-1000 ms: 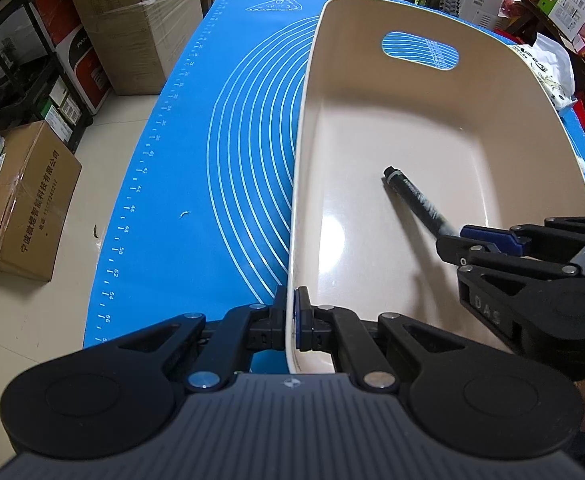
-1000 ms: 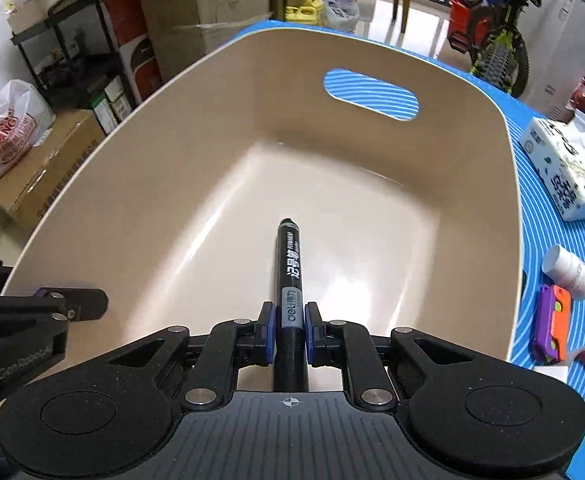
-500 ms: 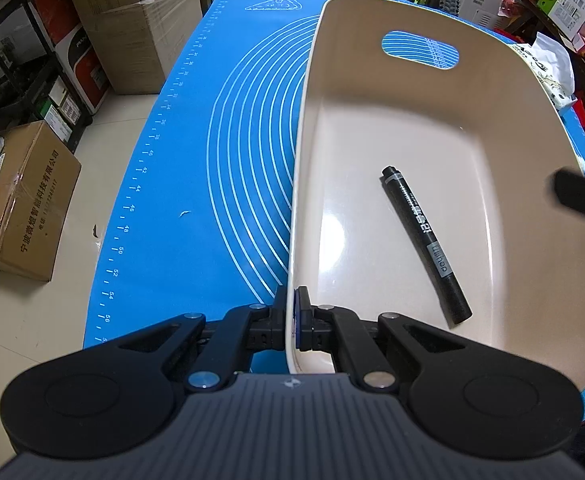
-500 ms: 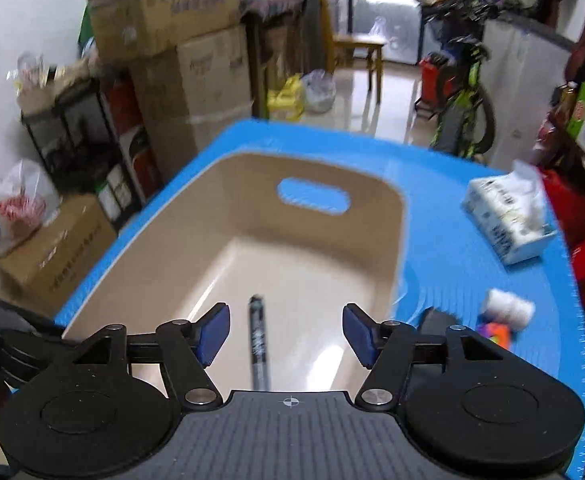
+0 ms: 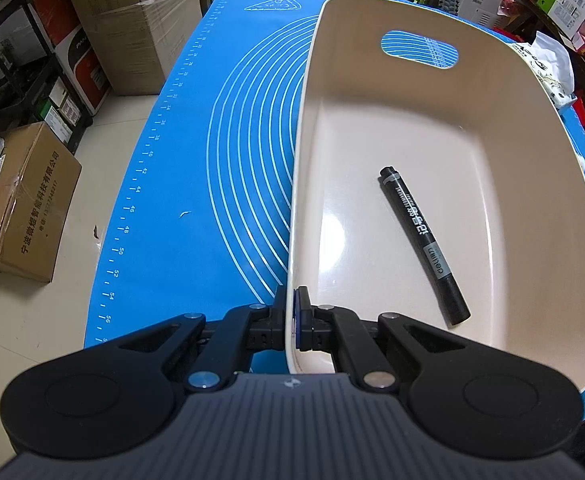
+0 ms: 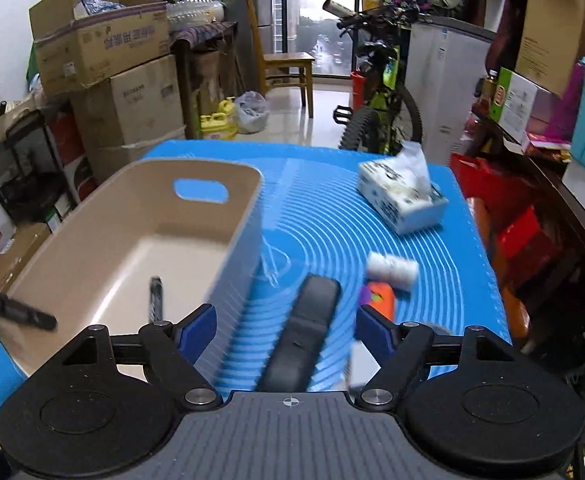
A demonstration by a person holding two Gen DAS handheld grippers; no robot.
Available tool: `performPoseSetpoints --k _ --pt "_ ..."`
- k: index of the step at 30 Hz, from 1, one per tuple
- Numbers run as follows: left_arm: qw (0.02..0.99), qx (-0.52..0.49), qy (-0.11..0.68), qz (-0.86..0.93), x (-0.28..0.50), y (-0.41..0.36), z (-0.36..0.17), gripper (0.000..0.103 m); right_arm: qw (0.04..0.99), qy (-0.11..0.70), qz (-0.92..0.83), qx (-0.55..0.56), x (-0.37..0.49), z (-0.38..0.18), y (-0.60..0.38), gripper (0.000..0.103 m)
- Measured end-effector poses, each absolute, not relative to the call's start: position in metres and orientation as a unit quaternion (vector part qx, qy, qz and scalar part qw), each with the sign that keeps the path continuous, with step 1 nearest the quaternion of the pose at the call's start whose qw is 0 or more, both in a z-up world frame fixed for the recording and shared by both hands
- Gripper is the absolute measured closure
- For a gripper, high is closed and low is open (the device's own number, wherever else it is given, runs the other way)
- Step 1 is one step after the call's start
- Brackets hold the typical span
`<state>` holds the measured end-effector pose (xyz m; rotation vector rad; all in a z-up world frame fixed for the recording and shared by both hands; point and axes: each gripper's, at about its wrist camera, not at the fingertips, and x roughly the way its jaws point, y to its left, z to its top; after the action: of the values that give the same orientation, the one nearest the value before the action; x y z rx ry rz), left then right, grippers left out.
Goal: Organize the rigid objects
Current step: 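Grasp the green round tin with the right tool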
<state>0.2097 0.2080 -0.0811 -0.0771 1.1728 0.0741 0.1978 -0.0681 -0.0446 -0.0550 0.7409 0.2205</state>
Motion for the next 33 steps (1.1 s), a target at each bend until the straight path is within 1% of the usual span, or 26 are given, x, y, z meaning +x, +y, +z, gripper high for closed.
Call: performPoseSetpoints --k 5,13,18,21,23,25,26,27,33 --pt "0.832 -0.037 0.553 0.036 0.210 0.209 -0.081 0.098 0.916 0.387 0.101 -0.034 0.190 -0.075 -0.081 0.020" --pt "0.832 -0.036 0.553 0.035 0.210 0.208 -0.081 0.098 0.897 0.434 0.082 -0.030 0.181 -0.139 -0.094 0.020" --pt "0.832 -0.037 0.553 0.036 0.210 0.208 -0.081 0.098 0.889 0.452 0.071 -0.019 0.184 -0.161 -0.099 0.021" --pt "0.832 -0.037 0.553 0.036 0.210 0.208 -0.081 0.098 0.890 0.449 0.070 -0.023 0.184 -0.169 -0.098 0.022" --pt "0.832 -0.037 0.553 0.036 0.210 0.208 -0.081 0.098 0.893 0.443 0.072 -0.031 0.182 -0.170 -0.096 0.025" --pt "0.832 -0.037 0.553 0.036 0.210 0.208 -0.081 0.098 0.894 0.439 0.081 -0.030 0.182 -0.169 -0.095 0.037" --pt "0.832 -0.037 0.553 0.036 0.210 0.208 -0.081 0.098 0.895 0.437 0.088 -0.031 0.180 -0.169 -0.094 0.040" --pt "0.832 -0.037 0.553 0.036 0.210 0.208 -0.081 0.098 0.895 0.435 0.093 -0.035 0.179 -0.168 -0.093 0.047" --pt "0.832 -0.037 0.553 0.036 0.211 0.209 -0.080 0.098 0.898 0.428 0.090 -0.043 0.176 -0.164 -0.088 0.048"
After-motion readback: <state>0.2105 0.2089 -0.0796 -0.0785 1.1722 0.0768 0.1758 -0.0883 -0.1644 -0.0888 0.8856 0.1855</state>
